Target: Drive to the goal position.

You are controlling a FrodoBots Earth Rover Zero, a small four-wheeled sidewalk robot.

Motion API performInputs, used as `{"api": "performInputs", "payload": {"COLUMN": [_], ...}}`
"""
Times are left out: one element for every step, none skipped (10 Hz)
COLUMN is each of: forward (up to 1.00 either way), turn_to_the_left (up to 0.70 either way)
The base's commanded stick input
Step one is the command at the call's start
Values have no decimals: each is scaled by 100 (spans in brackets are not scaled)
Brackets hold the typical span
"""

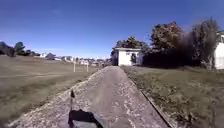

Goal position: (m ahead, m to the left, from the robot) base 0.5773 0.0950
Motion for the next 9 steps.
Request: {"api": "performInputs", "payload": {"forward": [100, 100, 100, 100, 100, 100, 100, 100, 100], "turn_to_the_left": [0, 0, 0, 0, 0, 0, 0, 0, 0]}}
